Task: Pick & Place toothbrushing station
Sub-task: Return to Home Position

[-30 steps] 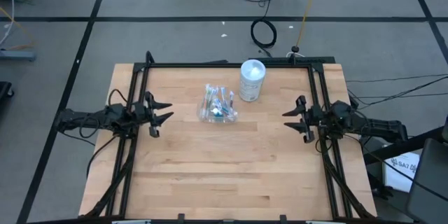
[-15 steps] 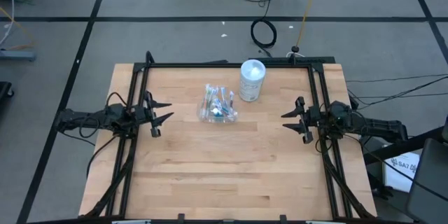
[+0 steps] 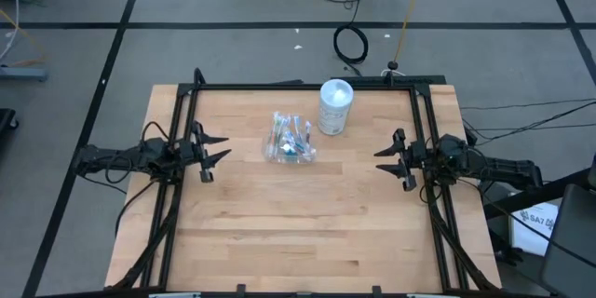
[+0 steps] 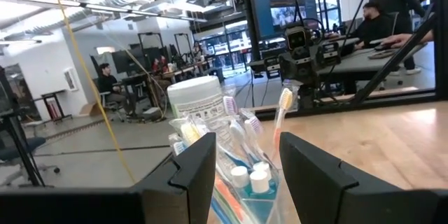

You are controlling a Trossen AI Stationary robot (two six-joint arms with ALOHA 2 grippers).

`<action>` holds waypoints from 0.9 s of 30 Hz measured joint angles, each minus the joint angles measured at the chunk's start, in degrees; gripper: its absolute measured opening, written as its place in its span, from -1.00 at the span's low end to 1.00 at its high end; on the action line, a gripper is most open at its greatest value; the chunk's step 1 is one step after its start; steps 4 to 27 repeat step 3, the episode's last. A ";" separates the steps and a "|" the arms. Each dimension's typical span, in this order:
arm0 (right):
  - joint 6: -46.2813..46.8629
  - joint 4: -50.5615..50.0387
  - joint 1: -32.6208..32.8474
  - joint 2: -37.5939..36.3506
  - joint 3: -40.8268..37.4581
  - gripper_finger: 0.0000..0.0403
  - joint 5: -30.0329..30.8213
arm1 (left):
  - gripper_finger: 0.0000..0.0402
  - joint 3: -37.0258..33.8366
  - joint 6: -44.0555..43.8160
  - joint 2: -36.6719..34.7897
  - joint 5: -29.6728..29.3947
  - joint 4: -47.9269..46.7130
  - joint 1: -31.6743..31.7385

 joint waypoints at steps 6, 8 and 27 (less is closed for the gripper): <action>0.00 0.00 -0.01 0.00 0.00 -0.23 -0.02 | -0.17 0.00 -1.05 0.00 0.00 0.00 0.00; 0.00 0.00 -0.01 0.00 0.00 -0.23 -0.02 | -0.17 0.00 -1.05 0.00 0.00 0.00 0.00; 0.00 0.00 -0.01 0.00 0.00 -0.23 -0.02 | -0.17 0.00 -1.05 0.00 0.00 0.00 0.00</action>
